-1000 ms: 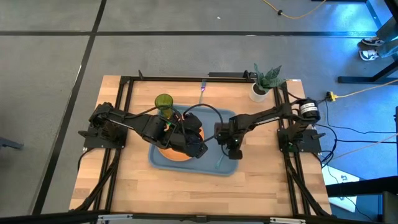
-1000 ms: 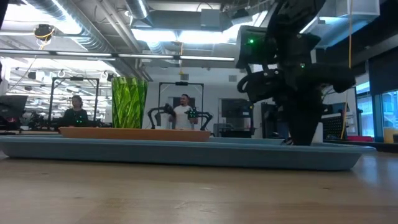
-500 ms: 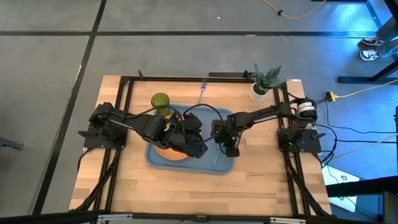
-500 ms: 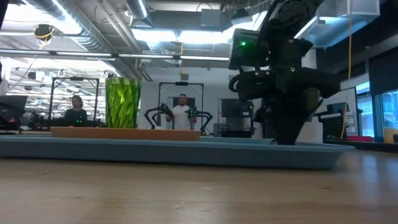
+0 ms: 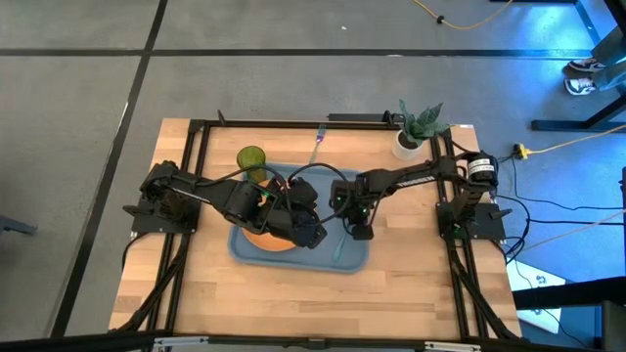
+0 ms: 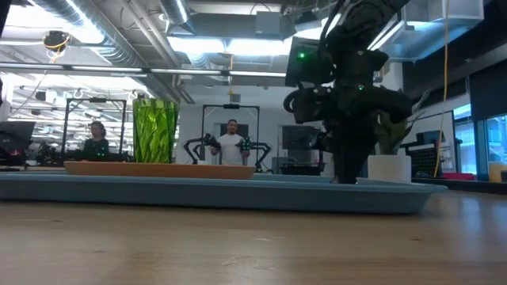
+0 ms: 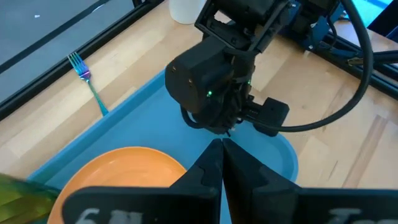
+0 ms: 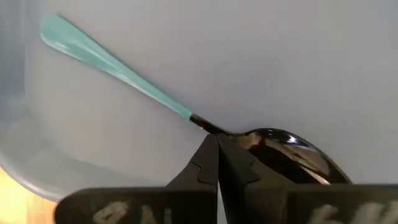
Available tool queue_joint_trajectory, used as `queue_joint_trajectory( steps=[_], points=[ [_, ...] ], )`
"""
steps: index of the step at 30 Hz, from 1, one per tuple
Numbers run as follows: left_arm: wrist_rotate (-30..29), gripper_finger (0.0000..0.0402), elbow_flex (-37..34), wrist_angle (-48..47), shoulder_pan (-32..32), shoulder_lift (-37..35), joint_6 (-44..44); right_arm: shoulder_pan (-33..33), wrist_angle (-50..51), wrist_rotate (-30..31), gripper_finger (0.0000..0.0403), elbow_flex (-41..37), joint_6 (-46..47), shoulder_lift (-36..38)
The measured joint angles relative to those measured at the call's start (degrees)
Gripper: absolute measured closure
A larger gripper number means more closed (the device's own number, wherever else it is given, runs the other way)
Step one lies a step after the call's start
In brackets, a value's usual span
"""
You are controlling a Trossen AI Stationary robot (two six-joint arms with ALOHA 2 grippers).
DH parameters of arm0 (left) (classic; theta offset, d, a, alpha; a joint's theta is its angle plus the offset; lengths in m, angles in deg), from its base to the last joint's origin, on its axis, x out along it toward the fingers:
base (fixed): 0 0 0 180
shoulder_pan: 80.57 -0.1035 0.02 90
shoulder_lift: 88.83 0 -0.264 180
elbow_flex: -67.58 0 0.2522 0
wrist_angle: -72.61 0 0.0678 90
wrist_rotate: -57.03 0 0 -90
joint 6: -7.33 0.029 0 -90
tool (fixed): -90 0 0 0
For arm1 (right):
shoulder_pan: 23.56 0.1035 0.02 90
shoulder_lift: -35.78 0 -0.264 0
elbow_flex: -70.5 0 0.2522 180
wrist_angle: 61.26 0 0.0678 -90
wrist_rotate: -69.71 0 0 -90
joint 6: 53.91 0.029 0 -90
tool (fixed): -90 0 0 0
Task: Pick and place plate/cup/fork/spoon on tray
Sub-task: Put the blue spoon on the blue tray to the right of the orange plate
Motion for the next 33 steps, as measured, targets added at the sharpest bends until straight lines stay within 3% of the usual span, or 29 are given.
queue_joint_trajectory(
  steps=[9,15,22,33],
  points=[
    [0.0,0.0401,0.0,0.0,0.0,0.0,-0.1,-0.1,11.6,2.7,0.0402,1.7,0.1,0.1],
    [0.0,0.0401,0.0,0.0,0.0,0.0,-0.1,-0.7,6.3,5.5,0.0402,1.7,0.2,0.1],
    [0.0,0.0401,0.0,0.0,0.0,0.0,-0.2,-2.7,11.4,3.6,0.0402,1.7,0.1,0.1],
    [0.0,0.0401,0.0,0.0,0.0,0.0,0.0,-2.9,10.0,4.8,0.0402,1.8,-0.1,-0.3]
  ],
)
